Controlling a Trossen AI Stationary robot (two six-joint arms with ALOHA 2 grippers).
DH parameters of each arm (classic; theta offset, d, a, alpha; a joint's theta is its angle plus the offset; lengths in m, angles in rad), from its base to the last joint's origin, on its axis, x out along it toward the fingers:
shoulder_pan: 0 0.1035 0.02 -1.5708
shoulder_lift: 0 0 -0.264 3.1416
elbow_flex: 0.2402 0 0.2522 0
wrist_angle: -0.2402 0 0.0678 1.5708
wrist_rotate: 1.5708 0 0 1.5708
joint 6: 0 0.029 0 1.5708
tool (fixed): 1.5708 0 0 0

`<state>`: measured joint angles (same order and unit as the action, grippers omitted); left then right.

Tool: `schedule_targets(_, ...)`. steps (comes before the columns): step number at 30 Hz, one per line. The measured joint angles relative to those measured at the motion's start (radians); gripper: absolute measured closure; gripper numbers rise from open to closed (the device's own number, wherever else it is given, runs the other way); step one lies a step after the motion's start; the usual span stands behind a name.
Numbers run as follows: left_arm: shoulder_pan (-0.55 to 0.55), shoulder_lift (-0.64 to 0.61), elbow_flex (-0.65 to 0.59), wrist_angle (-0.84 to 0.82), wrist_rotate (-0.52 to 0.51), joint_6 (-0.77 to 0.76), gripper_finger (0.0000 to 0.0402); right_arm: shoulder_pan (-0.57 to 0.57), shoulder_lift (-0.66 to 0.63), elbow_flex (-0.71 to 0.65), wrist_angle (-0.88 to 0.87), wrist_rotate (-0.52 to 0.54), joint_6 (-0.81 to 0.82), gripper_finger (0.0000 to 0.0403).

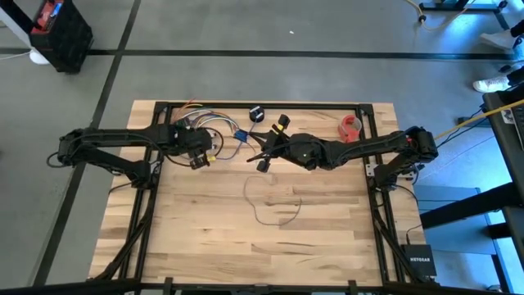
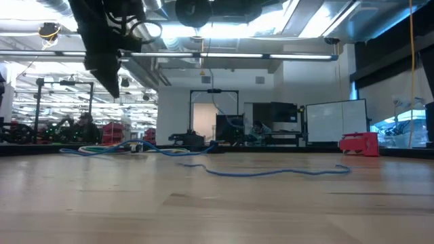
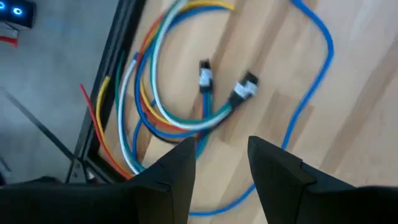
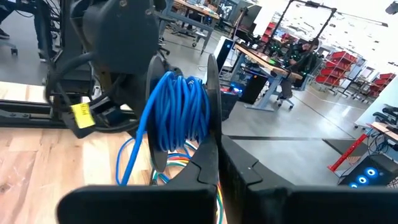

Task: Coil cords
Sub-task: Coil the blue wire onto the black spool

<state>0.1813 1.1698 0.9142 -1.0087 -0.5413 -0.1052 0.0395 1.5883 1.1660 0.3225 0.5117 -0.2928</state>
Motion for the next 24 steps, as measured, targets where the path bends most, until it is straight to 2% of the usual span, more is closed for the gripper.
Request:
schedule_targets(2,0.003,-0.006,0.0,0.046,0.002,0.01,0.026,0.0,0.0,0.0,-0.002,0.0,0.0,0.04)
schedule_targets(5,-0.028,-0.031,-0.021,0.199,0.1,0.083,0.026,0.0,0.0,0.0,-0.006,0.0,0.0,0.04)
schedule_targets(11,-0.092,-0.054,-0.2,0.781,0.329,0.218,0.026,0.0,0.0,0.0,-0.012,0.0,-0.001,0.04)
schedule_targets(13,-0.103,-0.034,-0.26,0.956,0.344,0.222,0.026,0.0,0.0,0.0,-0.011,0.0,-0.001,0.04)
schedule_targets(16,-0.105,-0.004,-0.324,1.137,0.343,0.214,0.026,0.0,0.0,-0.001,-0.011,0.0,-0.001,0.04)
schedule_targets(22,-0.105,0.072,-0.346,1.292,0.35,0.211,0.026,0.0,0.0,-0.001,-0.01,-0.008,-0.004,0.04)
schedule_targets(24,-0.103,0.105,-0.346,1.324,0.384,0.206,0.026,0.0,0.0,-0.001,-0.01,-0.008,-0.004,0.04)
